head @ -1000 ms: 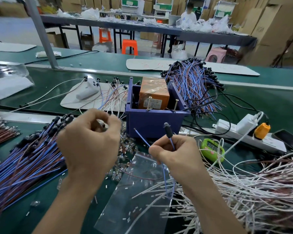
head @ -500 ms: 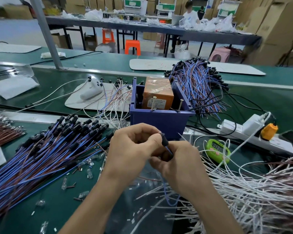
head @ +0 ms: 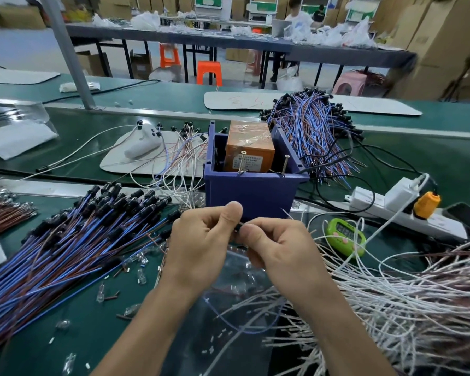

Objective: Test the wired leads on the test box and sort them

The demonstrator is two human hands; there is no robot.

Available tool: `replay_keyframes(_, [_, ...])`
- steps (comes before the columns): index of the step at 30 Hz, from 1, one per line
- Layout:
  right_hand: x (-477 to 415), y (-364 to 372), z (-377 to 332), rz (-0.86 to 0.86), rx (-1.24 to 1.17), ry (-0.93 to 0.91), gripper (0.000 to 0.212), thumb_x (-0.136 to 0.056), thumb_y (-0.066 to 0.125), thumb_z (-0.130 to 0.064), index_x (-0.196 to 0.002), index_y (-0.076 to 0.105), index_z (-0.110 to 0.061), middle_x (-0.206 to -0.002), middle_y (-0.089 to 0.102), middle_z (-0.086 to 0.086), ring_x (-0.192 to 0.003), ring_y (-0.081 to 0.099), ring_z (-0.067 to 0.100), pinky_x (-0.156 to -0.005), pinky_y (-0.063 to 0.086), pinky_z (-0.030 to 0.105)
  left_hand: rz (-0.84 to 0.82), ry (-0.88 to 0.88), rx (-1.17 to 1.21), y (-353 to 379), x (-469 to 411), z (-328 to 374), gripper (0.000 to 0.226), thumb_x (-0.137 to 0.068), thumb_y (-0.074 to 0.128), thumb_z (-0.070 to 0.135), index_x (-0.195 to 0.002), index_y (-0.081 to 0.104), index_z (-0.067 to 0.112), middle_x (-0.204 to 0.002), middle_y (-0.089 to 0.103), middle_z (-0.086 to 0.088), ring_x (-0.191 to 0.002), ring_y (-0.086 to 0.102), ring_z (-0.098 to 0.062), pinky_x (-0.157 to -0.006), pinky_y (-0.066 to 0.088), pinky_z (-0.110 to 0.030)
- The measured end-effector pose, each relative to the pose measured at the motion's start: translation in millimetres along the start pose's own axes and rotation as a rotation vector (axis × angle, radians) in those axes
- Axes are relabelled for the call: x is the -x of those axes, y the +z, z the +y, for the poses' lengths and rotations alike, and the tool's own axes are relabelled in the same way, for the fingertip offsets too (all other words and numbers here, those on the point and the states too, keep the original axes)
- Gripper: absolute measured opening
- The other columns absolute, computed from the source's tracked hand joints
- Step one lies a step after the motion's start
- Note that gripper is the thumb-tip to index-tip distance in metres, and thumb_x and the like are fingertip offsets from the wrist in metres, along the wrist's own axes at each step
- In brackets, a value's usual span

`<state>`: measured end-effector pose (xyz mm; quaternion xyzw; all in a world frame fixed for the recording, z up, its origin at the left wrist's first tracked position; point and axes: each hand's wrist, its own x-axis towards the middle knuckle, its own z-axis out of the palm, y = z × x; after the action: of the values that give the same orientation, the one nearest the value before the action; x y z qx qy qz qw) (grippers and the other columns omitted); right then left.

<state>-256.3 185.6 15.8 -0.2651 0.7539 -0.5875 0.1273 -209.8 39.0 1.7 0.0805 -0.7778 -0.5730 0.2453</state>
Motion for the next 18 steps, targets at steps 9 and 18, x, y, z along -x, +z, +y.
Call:
replay_keyframes(9, [0.8, -1.5, 2.4, -0.041, -0.206, 0.054, 0.023, -0.1, 0.063, -0.02, -0.086, 0.08, -0.013, -0.052, 0.058, -0.012, -0.043, 0.047, 0.0, -0.047, 0.037, 0.01, -0.098, -0.188, 0.27, 8.0, -4.5, -4.9, 0.062, -0.102, 0.059, 0.035, -0.042, 0.057, 0.021, -0.044, 0.048, 0.012, -0.041, 0.04, -0.001, -0.045, 0.037, -0.014])
replay_keyframes(18, [1.9, -2.7, 2.2, 0.007, 0.062, 0.072, 0.027, -0.095, 0.07, -0.029, -0.069, 0.076, -0.035, -0.046, 0.056, -0.014, -0.041, 0.046, 0.0, -0.044, 0.035, 0.011, -0.115, -0.183, -0.094, -5.0, -6.9, -15.1, 0.063, -0.102, 0.058, 0.047, -0.047, 0.043, 0.02, -0.044, 0.031, 0.012, -0.043, 0.025, -0.009, -0.045, 0.025, -0.023])
